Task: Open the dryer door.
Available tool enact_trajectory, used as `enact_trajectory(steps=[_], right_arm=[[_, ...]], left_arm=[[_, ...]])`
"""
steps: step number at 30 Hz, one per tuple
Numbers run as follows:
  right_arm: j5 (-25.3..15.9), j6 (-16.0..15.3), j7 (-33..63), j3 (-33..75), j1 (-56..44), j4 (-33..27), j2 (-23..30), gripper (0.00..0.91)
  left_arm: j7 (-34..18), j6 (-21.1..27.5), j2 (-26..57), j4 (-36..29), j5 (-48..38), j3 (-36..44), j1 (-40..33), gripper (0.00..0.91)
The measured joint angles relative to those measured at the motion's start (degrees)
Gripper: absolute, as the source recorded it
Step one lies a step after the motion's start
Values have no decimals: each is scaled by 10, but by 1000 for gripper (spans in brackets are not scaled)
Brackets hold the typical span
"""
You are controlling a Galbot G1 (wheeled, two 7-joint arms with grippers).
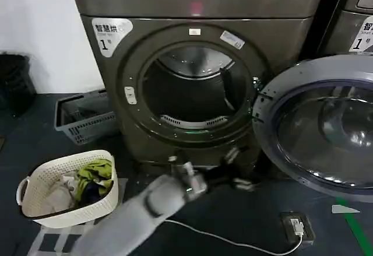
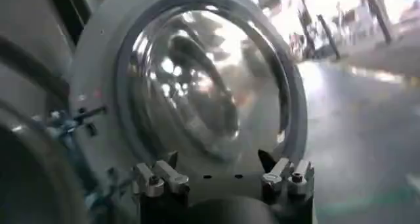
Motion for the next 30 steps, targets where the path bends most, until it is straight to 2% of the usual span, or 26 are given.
enact_trajectory(steps=[6,14,22,26,30], right_arm=[[-10,1,-2,-20,9,-10,-10,907],[-27,3,-2,-53,29,-16,-17,907],[-30,8,-3,-71,32,-21,-19,907],[-24,8,-5,-73,29,-23,-21,907],[0,5,-8,-75,26,-27,-21,907]], left_arm=[[9,-35,120,-36,58,-49,34,907],[29,-136,242,-3,138,-147,80,907],[39,-284,302,91,321,-249,86,907],[48,-360,312,138,431,-258,63,907],[51,-423,309,176,568,-250,26,907]])
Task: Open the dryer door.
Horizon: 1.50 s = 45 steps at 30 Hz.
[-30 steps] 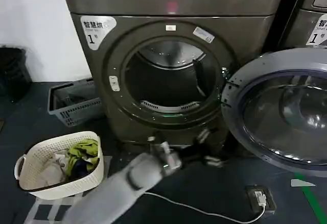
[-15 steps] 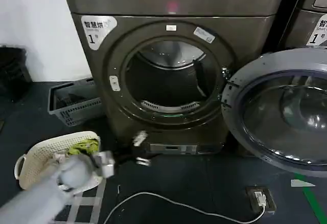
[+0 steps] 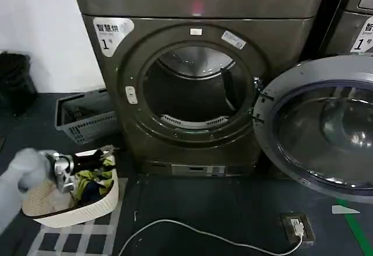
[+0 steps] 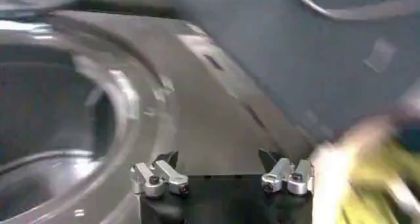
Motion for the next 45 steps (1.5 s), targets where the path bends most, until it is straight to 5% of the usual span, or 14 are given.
enact_trajectory(steps=[7,16,29,45], right_arm=[[6,-2,-5,0,-3,5,6,907],[7,-1,-6,6,-12,6,16,907],[19,-1,-16,10,-9,2,17,907],[17,6,-23,4,-7,-1,22,907]], left_arm=[[-16,-26,-25,71,211,58,-96,907],[-32,-25,-100,222,381,188,-246,907],[-18,-24,-204,427,396,278,-356,907],[-5,-24,-212,463,407,282,-369,907]])
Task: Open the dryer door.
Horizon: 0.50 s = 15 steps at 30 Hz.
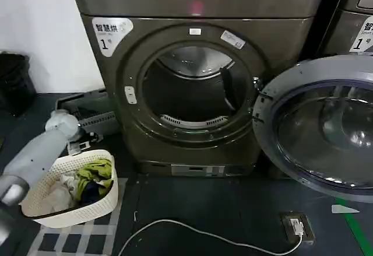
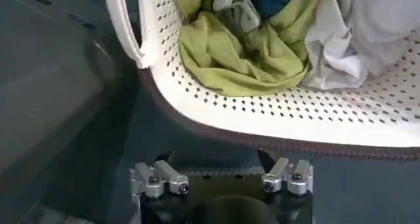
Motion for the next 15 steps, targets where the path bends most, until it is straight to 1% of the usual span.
enact_trajectory(steps=[9,15], right_arm=[[3,12,-4,5,-3,-5,-1,907],[4,16,-8,9,-3,-11,-5,907]], left_arm=[[3,0,17,-10,4,5,0,907],[-14,0,62,-46,-25,13,14,907]])
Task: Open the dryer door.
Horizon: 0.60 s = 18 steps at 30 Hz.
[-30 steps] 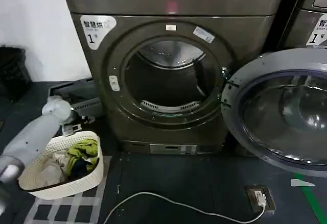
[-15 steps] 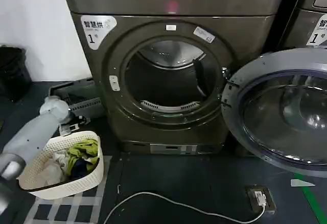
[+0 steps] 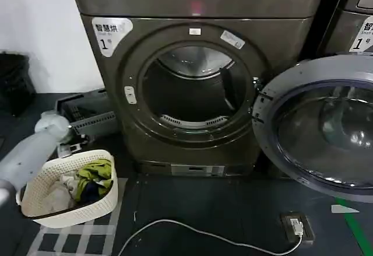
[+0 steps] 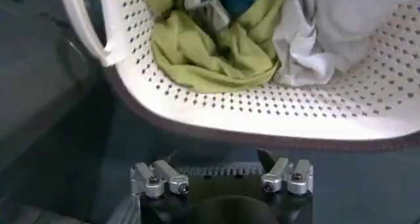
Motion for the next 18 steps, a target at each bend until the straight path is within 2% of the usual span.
enact_trajectory(steps=[8,18], right_arm=[[12,12,-7,-3,4,0,0,907],[15,19,-15,-1,1,0,5,907]], left_arm=[[-1,0,75,-79,-25,-7,46,907],[-1,0,102,-106,-24,-26,71,907]])
